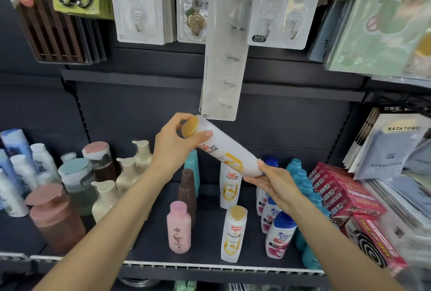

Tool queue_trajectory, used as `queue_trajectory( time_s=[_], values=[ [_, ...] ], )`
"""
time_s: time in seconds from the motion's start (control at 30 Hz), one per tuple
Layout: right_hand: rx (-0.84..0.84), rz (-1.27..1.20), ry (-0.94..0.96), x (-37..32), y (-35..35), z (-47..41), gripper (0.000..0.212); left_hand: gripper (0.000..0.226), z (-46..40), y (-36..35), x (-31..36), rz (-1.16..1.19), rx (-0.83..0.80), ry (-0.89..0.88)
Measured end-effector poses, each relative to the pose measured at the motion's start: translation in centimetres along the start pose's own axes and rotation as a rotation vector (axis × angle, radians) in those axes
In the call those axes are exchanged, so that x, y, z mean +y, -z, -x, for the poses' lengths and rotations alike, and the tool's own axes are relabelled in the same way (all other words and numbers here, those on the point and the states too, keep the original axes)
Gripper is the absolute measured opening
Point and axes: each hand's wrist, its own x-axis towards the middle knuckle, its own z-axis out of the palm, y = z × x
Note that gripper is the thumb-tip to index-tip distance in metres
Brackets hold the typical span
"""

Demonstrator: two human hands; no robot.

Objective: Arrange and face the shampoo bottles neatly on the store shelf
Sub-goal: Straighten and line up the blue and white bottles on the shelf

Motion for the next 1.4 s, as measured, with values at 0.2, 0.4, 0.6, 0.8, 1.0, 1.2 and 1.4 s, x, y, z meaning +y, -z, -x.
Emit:
queue_trajectory(
  time_s=[0.2,0.4,0.6,0.8,1.0,1.2,1.4],
  values=[
    [0.085,0.494,0.08,0.9,2.3,-1.8,0.018,0.047,-0.5,-3.4,0.4,-0.256,-0.037,-0.07],
    [0.101,1.064,0.271,0.8,6.0,-4.1,0.026,0.046,-0.9,-7.2,-1.4,-0.489,-0.145,-0.052],
    [-0.072,1.388,0.282,1.6,8.7,-6.0,0.044,0.055,-1.0,-10.5,-3.9,-0.749,-0.233,0.0],
    [-0.174,1.45,0.222,2.8,10.1,-6.6,0.054,0.064,-0.3,-12.5,-6.7,-0.835,-0.291,0.103],
    [-0.174,1.441,0.243,3.2,10.6,-6.7,0.056,0.065,0.2,-13.9,-8.1,-0.875,-0.309,0.161],
    [-0.169,1.436,0.26,3.4,10.5,-6.6,0.056,0.067,0.0,-14.3,-8.2,-0.915,-0.313,0.176],
    [-0.164,1.431,0.263,3.4,10.5,-6.5,0.056,0.065,0.1,-13.9,-8.4,-0.918,-0.334,0.217]
  ],
)
